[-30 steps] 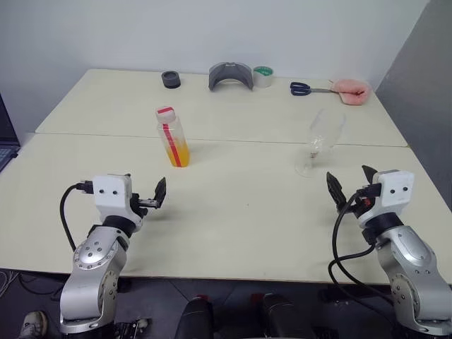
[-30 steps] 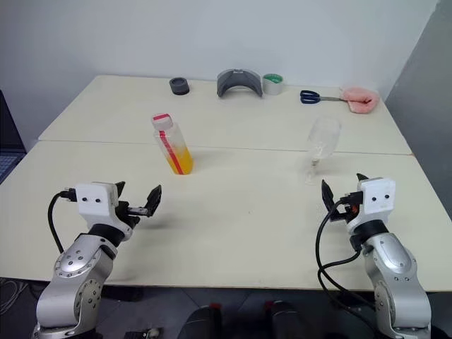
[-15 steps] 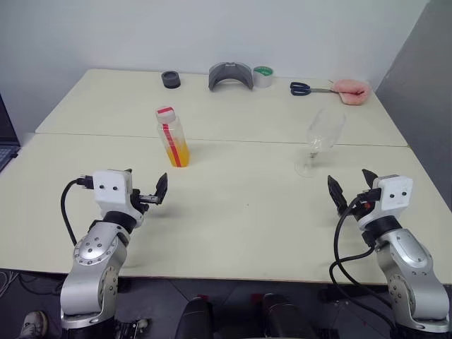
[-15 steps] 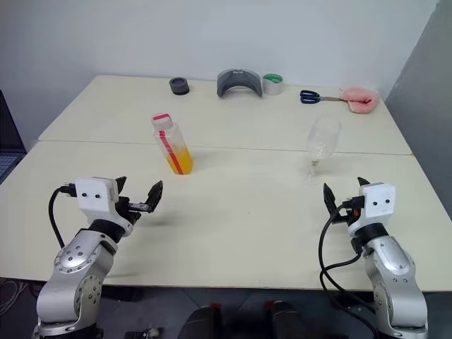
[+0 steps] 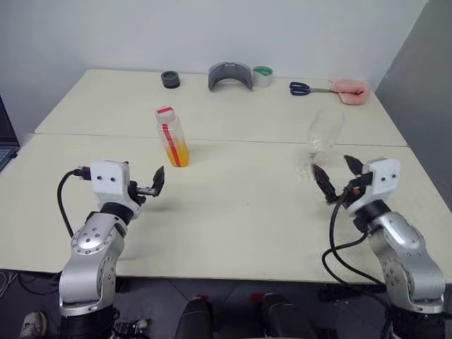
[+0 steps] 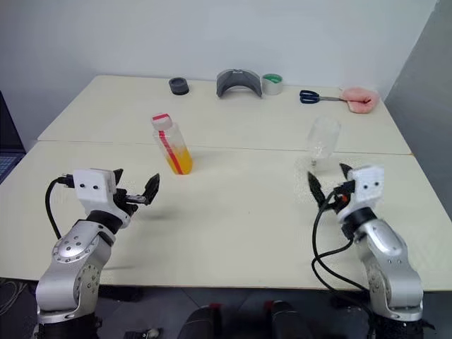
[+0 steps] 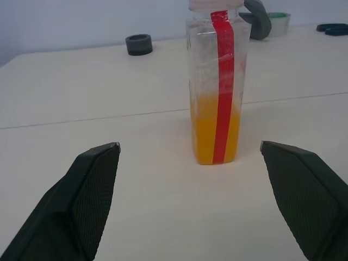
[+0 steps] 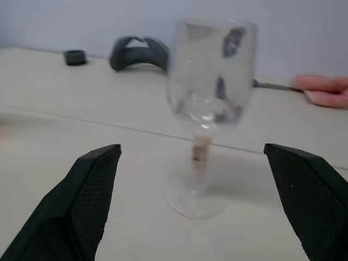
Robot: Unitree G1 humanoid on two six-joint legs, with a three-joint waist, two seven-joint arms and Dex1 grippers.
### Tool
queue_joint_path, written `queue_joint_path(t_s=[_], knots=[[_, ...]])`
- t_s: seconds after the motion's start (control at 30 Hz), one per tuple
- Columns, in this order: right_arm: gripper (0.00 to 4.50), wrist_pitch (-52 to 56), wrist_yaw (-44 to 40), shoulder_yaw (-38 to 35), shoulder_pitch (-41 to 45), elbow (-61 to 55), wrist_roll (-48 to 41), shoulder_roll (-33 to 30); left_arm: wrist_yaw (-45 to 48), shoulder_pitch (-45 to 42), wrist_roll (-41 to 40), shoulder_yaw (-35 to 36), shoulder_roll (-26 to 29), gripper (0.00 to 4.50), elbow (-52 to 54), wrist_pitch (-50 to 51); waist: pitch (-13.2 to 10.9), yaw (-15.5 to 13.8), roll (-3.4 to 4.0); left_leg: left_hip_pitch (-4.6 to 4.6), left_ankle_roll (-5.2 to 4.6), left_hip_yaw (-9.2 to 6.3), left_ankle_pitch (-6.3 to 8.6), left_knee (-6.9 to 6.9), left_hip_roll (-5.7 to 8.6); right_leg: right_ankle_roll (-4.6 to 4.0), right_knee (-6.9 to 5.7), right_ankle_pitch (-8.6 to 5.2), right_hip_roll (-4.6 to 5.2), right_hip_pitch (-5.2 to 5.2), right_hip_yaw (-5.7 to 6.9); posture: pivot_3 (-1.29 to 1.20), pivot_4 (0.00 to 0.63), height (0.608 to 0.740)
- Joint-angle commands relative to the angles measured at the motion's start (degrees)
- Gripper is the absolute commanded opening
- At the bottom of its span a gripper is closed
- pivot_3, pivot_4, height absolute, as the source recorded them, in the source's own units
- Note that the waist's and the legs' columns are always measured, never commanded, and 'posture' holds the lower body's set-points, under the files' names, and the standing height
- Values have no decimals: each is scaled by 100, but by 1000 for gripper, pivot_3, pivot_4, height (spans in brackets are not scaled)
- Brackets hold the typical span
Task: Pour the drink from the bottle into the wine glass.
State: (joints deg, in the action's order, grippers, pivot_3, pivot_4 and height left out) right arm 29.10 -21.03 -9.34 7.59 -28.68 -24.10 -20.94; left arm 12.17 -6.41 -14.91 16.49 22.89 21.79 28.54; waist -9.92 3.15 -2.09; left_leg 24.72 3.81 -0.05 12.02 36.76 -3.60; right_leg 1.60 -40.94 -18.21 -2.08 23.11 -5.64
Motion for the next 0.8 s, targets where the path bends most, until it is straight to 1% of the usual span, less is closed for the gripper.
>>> queue_joint_path(t_s=[0.03,0.13,0.23,0.4,0.6,0.8], knots=[[4500,407,-905,123,441,-171,-827,-406,78,-333,34,32,147,4455,-139,-116,0,-7,0,1,0,-1,0,0,0,0,1,0,0,-1,2,0,150,740],[4500,667,-1517,232,1000,41,-1282,-754,162,-614,29,-38,196,4455,-356,-149,-1,-12,-1,2,-1,-1,1,2,2,-2,5,1,1,-4,4,0,150,740],[4500,690,-1844,425,1498,314,-1348,-880,238,-888,75,-163,201,4455,-612,-215,-1,-9,-1,2,-1,-3,1,3,1,-8,4,5,0,-4,6,0,150,740],[4500,563,-1814,664,1981,641,-1232,-678,252,-1262,-2,-328,19,4455,-803,-210,-1,-13,-2,5,-1,-4,1,2,2,-24,5,15,0,-3,6,0,150,740],[4500,405,-1794,715,2166,846,-1160,-532,335,-1522,5,-488,-90,4455,-973,-264,-1,-20,-2,6,0,-4,1,2,2,-26,4,16,1,-2,7,0,150,740],[4500,339,-1707,699,2179,875,-1128,-419,339,-1852,115,-534,-126,4455,-1436,-513,-1,-21,-2,6,0,-4,1,3,2,-25,4,17,1,-2,7,0,150,740]])
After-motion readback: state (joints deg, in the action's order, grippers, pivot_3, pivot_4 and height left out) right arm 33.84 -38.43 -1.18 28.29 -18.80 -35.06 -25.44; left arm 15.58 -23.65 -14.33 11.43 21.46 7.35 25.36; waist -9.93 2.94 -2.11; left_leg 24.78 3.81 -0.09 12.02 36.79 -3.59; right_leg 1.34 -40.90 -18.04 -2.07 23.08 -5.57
